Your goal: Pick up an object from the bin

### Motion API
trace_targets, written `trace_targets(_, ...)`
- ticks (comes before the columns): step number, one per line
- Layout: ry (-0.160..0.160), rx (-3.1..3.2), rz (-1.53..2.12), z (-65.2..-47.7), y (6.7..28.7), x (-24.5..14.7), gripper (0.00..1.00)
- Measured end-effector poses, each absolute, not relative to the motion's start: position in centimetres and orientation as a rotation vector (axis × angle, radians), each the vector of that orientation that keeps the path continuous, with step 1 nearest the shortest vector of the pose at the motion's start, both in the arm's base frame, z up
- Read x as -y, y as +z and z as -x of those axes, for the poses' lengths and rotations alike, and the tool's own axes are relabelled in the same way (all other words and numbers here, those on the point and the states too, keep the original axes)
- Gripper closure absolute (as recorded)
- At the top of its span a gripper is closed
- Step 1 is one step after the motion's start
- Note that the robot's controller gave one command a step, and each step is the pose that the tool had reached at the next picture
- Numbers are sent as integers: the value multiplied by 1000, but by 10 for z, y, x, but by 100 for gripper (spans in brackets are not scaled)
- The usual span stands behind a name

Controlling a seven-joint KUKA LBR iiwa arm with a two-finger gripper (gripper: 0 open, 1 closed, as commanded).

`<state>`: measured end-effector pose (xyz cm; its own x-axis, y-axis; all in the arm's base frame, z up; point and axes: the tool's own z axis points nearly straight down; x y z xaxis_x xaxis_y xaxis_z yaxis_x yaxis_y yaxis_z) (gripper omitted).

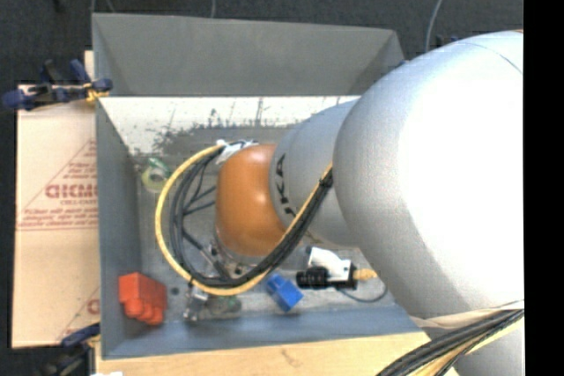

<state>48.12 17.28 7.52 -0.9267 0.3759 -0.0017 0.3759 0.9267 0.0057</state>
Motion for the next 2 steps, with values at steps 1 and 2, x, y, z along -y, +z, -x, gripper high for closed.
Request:
trace_targets(1,10,-3073,-607,-484,77,-172,100)
trace_targets(2,8,-3076,-600,-486,182,-172,100)
